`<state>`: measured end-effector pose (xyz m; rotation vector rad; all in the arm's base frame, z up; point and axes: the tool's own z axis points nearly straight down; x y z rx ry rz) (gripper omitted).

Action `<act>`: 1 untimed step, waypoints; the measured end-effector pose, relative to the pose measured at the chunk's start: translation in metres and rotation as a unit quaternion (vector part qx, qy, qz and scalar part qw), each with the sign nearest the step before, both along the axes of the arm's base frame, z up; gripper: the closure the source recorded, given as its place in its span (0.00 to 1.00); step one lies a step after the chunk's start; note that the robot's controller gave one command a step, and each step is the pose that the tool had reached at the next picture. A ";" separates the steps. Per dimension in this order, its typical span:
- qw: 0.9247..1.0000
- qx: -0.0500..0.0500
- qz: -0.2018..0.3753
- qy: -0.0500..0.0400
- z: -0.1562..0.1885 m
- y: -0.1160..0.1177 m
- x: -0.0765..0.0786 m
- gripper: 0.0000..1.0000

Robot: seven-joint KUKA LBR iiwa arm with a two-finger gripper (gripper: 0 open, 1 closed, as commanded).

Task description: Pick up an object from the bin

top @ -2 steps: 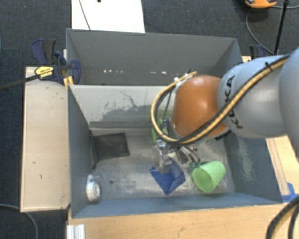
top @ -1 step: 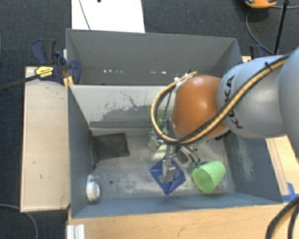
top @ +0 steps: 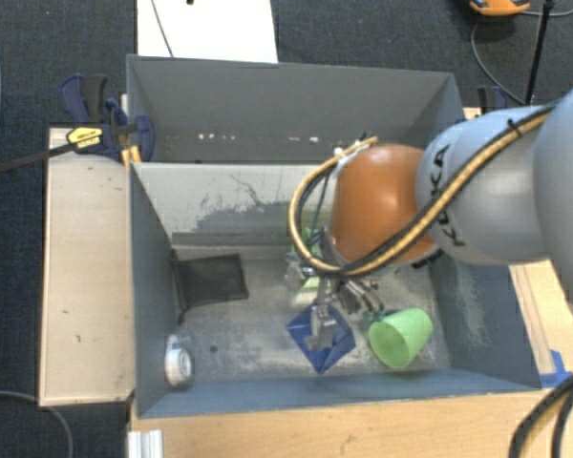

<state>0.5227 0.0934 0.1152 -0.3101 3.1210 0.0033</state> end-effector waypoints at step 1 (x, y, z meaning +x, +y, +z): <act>0.998 0.000 0.064 -0.002 -0.043 -0.042 0.007 1.00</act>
Offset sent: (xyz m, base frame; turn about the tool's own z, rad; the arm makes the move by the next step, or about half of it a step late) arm 0.0000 0.0000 0.0000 0.0000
